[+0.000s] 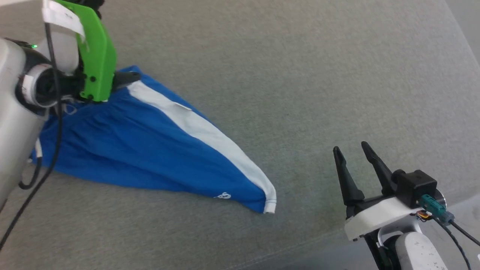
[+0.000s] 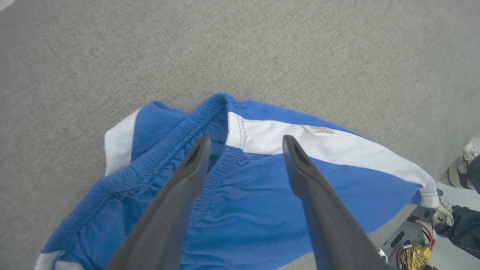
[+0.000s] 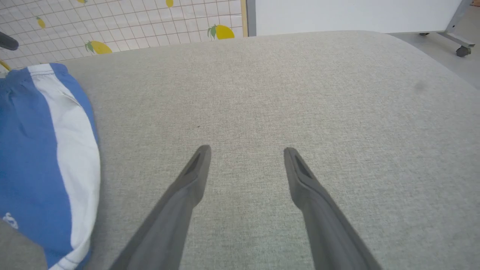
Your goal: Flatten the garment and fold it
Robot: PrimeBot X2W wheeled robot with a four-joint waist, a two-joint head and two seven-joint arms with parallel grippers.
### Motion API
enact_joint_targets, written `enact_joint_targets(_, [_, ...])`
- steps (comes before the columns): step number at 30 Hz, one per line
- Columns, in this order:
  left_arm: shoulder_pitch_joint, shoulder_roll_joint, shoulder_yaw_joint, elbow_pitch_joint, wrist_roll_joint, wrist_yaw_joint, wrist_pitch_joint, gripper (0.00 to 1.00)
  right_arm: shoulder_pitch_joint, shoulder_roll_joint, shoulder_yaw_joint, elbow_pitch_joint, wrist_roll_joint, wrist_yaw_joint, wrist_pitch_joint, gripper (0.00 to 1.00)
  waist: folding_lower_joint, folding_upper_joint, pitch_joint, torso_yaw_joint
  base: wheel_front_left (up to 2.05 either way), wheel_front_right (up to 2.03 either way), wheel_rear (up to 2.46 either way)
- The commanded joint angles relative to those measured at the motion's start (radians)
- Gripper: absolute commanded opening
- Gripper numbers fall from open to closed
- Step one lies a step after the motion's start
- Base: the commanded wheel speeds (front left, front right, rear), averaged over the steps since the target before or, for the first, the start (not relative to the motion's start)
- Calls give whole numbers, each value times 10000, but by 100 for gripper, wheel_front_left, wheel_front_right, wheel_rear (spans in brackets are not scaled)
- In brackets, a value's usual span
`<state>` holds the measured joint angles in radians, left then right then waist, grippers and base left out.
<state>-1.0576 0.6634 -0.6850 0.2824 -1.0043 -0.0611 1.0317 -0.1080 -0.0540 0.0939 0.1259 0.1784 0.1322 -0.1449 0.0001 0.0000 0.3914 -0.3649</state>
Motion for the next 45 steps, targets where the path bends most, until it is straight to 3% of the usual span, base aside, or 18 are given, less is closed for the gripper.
enact_joint_targets(1, [-139, 110, -54, 85, 37, -64, 88, 100, -212, 36, 56, 80, 71, -15, -128, 100, -1, 0, 636, -614, 0, 0, 0])
enact_joint_targets(9, [-8, 260, -271, 351, 10, -171, 378, 100, -451, 36, 82, 564, 211, -15, -383, 100, -1, 0, 713, -632, 0, 0, 0])
enact_joint_targets(10, [8, 253, -252, 367, -41, -158, 391, 33, -476, 37, 81, 603, 210, -15, -394, 100, -1, 0, 697, -620, 0, 0, 0])
enact_joint_targets(11, [9, 229, -212, 386, -69, -82, 364, 0, -500, 37, 76, 652, 205, -15, -405, 100, -1, 0, 654, -599, 0, 0, 0])
enact_joint_targets(14, [-67, 109, -158, 306, -55, -102, 131, 0, -541, 37, 49, 755, 183, -15, -411, 100, -1, 0, 469, -529, 0, 0, 0])
enact_joint_targets(18, [-440, -206, 24, 276, 276, -310, -1013, 0, -610, 37, 61, 903, 121, -15, -376, 100, -1, 0, 57, -432, 0, 0, 0])
enact_joint_targets(28, [-2609, -1611, 461, 837, 1808, -666, -6121, 0, -643, 37, -284, 1007, -306, -15, -38, 100, -1, 0, -1353, 7, 0, 0, 0])
enact_joint_targets(32, [-3324, -1953, 146, 939, 2001, -689, -7790, 0, -442, 37, -584, 864, -492, -15, 151, 100, -1, 0, -1727, 430, 0, 0, 0])
enact_joint_targets(39, [-2401, -1678, -1596, 17, 1100, -694, -8338, 0, -31, 37, -908, 511, -656, -15, 449, 100, -1, 0, -1999, 1437, 0, 0, 0])
enact_joint_targets(45, [690, -1094, -3073, -1053, 434, -649, -8637, 0, 172, 37, -1136, 217, -774, -15, 732, 100, -1, 0, -2177, 2163, 0, 0, 0])
